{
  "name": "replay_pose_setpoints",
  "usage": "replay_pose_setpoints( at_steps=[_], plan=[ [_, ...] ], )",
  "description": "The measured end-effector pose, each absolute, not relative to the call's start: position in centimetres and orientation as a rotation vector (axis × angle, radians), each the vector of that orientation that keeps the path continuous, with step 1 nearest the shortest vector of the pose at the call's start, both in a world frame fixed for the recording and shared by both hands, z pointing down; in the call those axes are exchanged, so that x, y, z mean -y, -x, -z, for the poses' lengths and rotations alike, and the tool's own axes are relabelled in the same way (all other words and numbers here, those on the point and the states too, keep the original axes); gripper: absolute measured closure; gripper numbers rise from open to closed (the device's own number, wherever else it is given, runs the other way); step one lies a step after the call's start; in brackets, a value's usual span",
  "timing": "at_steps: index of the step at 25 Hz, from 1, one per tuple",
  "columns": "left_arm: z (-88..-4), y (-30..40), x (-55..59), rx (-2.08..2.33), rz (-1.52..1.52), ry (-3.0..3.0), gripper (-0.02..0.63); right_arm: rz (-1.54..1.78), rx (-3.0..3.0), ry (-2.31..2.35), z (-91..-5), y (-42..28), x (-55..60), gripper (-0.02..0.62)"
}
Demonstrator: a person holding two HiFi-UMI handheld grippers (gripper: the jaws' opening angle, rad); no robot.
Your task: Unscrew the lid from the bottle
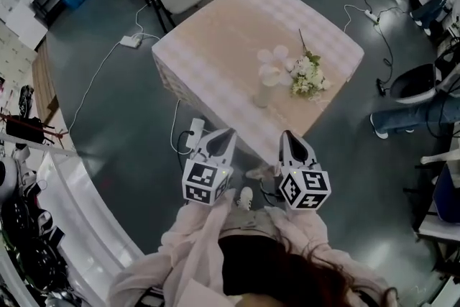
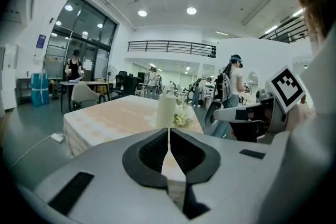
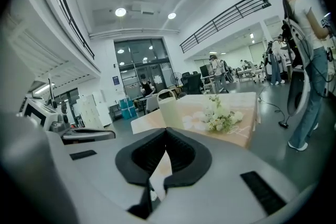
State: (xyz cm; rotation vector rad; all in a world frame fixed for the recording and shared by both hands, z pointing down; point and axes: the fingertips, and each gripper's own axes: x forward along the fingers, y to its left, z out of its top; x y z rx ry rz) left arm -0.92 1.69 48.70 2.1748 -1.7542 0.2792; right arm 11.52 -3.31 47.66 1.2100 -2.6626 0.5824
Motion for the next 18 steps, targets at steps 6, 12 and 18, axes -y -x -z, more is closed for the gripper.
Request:
replay_pose_setpoints(
  at_steps=[6,12,18],
  plan=[
    [-47.9,2.6,1.4,1.693,-0.267,-2.242,0.571,-0.570,2.626,-1.314,-47.0,-10.5,5.2,0.581],
    [-48.1,4.2,3.8,1.623,-0.269,-2.282,0.571,-0.579,2.582,-1.392,-47.0,-9.4,6.9,0.581],
    [-47.9,4.6,6.4,1.511,-0.286,-2.365,0.571,-0.606,2.524,-1.515,-46.9,-9.0,8.2,0.581]
  ],
)
